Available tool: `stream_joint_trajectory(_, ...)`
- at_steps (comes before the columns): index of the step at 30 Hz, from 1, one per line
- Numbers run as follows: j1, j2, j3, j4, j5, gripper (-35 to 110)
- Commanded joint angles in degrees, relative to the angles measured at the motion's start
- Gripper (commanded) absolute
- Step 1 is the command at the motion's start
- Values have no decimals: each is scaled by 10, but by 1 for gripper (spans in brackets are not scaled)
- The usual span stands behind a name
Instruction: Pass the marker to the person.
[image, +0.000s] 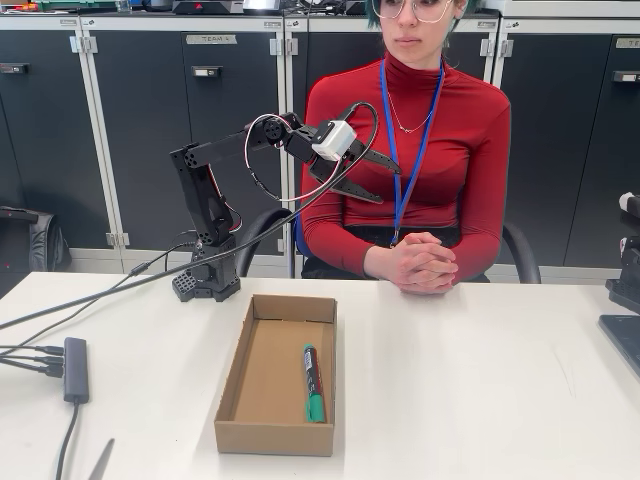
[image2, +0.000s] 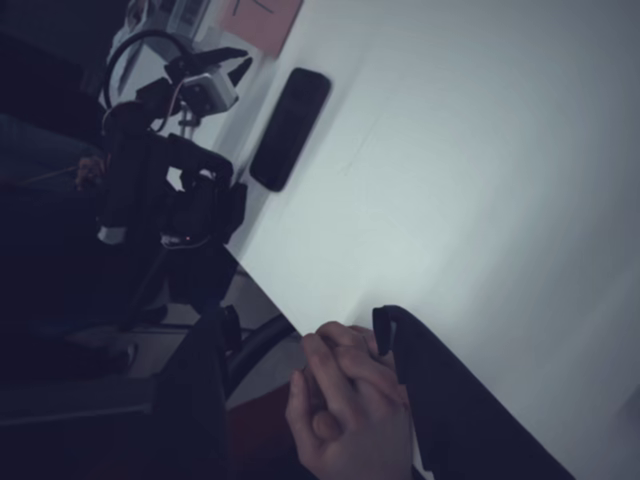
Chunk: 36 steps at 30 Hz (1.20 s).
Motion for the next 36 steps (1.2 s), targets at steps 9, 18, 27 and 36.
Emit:
stream_joint_trajectory(9, 2, 36, 0, -20, -4, 30)
stream_joint_trajectory(18, 3, 35, -2, -17, -2, 30)
stream_joint_trajectory(27, 5, 34, -3, -19, -1, 30)
stream_joint_trajectory(36, 5, 36, 1, -20, 1, 30)
